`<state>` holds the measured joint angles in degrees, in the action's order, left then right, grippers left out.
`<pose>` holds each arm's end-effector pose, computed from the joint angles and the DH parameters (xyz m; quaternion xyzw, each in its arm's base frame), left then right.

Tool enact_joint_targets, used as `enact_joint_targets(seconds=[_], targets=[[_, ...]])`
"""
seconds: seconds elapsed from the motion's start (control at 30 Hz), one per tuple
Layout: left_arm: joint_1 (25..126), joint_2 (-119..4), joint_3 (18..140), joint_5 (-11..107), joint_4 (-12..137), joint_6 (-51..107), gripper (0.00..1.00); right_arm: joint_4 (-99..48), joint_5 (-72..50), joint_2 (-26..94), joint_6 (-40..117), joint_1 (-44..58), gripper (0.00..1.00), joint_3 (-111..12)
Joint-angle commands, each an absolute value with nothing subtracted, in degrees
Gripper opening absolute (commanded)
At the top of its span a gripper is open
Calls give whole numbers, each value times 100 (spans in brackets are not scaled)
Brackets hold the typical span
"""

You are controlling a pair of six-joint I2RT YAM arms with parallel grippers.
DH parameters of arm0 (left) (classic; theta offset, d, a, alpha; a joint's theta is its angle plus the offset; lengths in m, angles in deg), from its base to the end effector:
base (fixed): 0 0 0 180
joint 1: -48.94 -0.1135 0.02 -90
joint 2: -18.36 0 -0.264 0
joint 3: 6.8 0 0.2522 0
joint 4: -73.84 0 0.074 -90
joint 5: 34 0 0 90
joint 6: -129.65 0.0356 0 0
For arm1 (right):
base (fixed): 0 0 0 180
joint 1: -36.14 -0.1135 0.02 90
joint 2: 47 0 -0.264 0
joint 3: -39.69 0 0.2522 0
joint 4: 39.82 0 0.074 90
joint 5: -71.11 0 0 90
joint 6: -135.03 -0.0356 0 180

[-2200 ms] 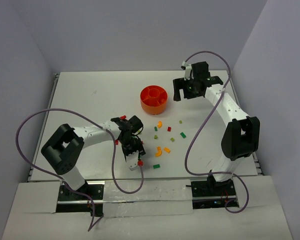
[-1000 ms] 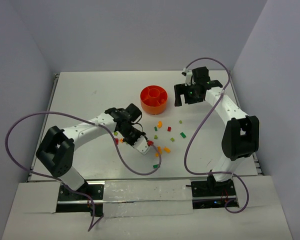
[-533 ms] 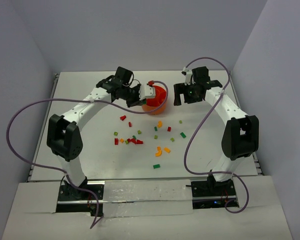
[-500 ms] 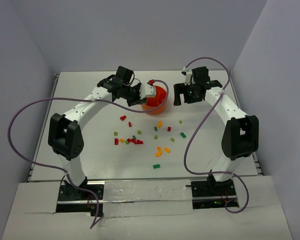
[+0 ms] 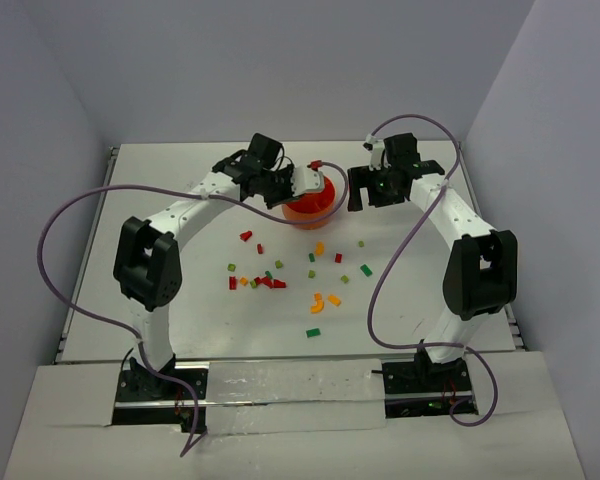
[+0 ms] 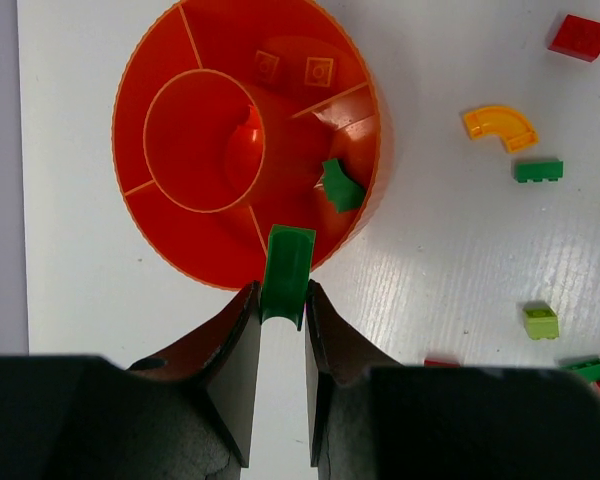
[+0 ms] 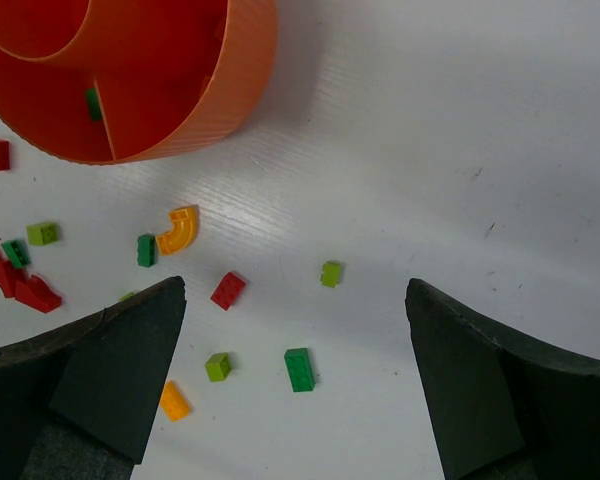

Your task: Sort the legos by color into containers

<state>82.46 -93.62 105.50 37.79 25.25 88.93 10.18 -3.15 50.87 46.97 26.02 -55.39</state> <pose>0.3630 -0.2538 0.2793 0.6524 0.6548 -0.0983 0.3686 0.3660 0.0751 0.2765 -0.1421 0.9290 0.1520 0.3060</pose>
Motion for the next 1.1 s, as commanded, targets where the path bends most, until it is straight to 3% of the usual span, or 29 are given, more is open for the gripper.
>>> enact_joint_targets(seconds=[0.0,0.33,0.67,1.07], targets=[[8332,-9459,10768,3842,2894,8966,6,848,-303,5130,4662,2665,98,-5502],[8425,-9769,10919,3886,3005,8963,11,839,-309,5100,4673,2674,98,-5417],[8454,-9871,11040,3903,3055,8932,30,807,-110,5041,4687,2674,97,-5220],[8472,-9771,11171,3930,2994,8807,42,593,265,4563,4913,2642,88,-4497]])
